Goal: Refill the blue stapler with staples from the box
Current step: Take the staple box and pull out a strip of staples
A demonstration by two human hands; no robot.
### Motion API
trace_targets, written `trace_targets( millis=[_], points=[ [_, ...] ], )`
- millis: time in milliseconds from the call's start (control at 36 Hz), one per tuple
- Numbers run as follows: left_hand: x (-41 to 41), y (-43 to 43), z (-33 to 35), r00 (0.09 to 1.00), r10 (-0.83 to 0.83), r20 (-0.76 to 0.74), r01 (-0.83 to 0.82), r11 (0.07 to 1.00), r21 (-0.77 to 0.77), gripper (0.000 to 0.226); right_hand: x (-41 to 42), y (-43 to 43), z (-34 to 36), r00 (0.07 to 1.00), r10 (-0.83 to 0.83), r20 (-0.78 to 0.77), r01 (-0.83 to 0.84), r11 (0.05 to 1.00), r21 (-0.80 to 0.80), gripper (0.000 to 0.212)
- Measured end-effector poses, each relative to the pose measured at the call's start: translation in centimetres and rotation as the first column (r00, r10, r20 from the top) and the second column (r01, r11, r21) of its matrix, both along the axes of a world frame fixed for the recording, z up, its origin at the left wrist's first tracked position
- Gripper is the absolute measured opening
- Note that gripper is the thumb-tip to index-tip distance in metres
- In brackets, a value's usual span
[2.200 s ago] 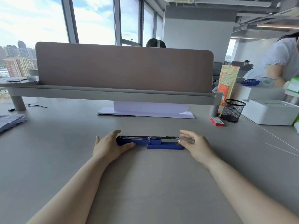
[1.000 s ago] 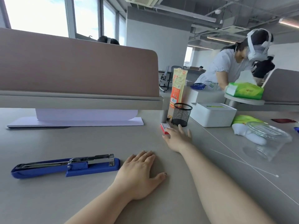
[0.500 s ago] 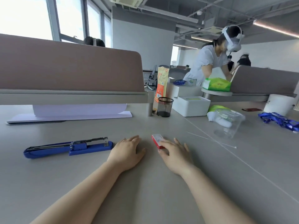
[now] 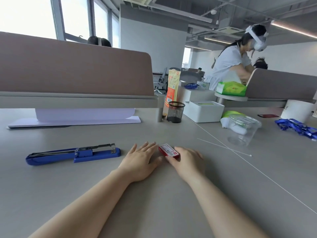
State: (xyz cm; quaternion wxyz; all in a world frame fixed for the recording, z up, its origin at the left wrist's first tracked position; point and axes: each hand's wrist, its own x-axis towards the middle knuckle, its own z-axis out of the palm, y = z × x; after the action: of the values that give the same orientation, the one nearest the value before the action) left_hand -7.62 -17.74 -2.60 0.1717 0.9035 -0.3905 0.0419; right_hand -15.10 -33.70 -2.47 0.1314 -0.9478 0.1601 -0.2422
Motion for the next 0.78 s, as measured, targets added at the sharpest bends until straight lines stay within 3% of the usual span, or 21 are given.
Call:
trace_targets(
  millis=[111, 222, 444, 667, 778],
  points=[
    [0.0, 0.0, 0.1, 0.998, 0.01, -0.06, -0.017, 0.993, -0.116, 0.054, 0.5, -0.1, 0.2, 0.999, 0.044, -0.004, -0.044, 0.998, 0.052, 0.027],
    [0.4, 0.3, 0.3, 0.987, 0.05, -0.15, -0.081, 0.973, -0.214, 0.052, -0.2, -0.3, 0.6, 0.99, 0.142, -0.018, -0.133, 0.96, 0.248, 0.053],
    [0.3, 0.1, 0.1, 0.993, 0.041, -0.107, -0.054, 0.991, -0.126, 0.056, -0.2, -0.5, 0.4, 0.98, 0.195, -0.032, -0.178, 0.941, 0.289, 0.059],
    [0.2, 0.4, 0.5, 0.987, 0.013, -0.158, -0.043, 0.981, -0.191, 0.049, -0.1, -0.7, 0.4, 0.973, 0.226, -0.058, -0.2, 0.936, 0.289, 0.062],
    [0.3, 0.4, 0.1, 0.996, 0.047, -0.073, -0.057, 0.988, -0.144, 0.053, -0.5, -1.2, 0.4, 0.981, 0.187, -0.052, -0.164, 0.941, 0.297, 0.073]
  ],
)
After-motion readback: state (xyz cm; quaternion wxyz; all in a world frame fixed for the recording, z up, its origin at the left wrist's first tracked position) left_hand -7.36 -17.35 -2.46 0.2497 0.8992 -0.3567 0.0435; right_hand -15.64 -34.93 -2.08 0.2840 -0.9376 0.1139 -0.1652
